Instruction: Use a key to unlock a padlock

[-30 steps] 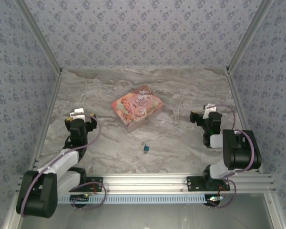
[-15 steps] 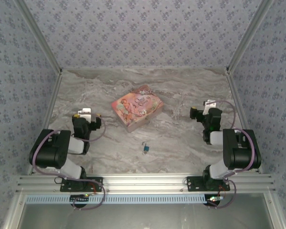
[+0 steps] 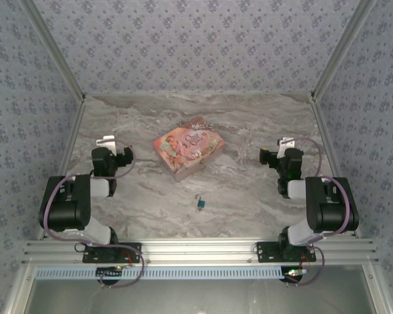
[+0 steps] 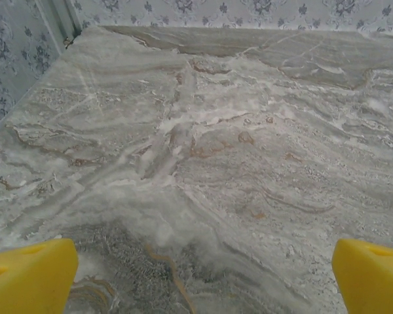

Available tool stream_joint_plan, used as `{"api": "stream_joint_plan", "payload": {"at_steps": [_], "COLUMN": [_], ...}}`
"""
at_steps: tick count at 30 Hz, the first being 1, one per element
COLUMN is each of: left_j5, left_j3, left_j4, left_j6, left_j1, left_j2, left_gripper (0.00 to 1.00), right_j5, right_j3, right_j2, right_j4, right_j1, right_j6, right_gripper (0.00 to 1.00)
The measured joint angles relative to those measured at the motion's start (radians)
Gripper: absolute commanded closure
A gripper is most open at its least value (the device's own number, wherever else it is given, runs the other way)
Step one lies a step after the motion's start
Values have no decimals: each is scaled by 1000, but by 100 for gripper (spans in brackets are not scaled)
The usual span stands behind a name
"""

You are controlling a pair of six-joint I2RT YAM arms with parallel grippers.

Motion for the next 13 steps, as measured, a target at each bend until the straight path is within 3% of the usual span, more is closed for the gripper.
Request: {"api": "stream_joint_plan", "payload": {"at_steps": [13], "left_j5": [0], "left_j3": [0], "left_j4": [-26], "left_j6": [0], "left_j1": [-2], "left_j2": [0], "left_gripper": [0], "right_j5": [0], "right_j3": [0], "right_j2": [0], "right_j4": [0], "right_j1": [0], "right_j6": [0], "right_gripper": [0]}}
